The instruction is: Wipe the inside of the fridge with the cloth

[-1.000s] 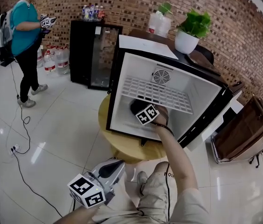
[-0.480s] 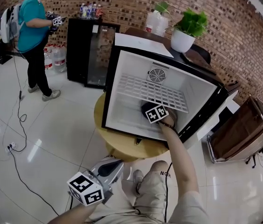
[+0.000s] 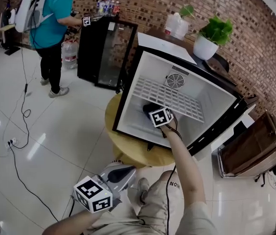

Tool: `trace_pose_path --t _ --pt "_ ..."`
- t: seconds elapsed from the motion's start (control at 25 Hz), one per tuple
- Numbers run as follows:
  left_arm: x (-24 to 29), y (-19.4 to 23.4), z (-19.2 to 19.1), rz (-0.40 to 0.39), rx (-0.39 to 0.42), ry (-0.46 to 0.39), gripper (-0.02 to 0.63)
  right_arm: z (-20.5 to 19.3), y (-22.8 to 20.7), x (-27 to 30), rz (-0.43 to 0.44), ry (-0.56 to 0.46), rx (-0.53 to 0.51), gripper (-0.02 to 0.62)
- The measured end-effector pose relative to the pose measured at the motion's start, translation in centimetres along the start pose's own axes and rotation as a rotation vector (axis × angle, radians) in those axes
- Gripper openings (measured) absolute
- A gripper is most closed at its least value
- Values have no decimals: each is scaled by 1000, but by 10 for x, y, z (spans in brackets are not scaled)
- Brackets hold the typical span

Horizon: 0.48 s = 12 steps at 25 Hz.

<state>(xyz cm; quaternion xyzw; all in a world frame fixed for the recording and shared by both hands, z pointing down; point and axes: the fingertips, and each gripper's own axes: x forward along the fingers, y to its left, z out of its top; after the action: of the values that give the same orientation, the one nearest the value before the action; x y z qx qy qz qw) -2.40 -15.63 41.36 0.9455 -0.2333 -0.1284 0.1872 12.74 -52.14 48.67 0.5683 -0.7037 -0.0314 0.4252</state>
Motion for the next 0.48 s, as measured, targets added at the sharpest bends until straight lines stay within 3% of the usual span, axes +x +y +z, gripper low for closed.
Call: trace_pose_path --t 0.08,0.28,0.4,0.48 --pt "0 -1 2 -1 4 -4 2 22 18 6 27 -38 3 40" --pt "-3 2 7 6 12 -16 2 86 56 0 54 -284 -108 40" --pt "-4 4 9 12 11 -25 2 76 74 15 132 -221 -139 65" --pt "-3 4 8 11 11 -24 2 60 83 25 219 -172 -144 142"
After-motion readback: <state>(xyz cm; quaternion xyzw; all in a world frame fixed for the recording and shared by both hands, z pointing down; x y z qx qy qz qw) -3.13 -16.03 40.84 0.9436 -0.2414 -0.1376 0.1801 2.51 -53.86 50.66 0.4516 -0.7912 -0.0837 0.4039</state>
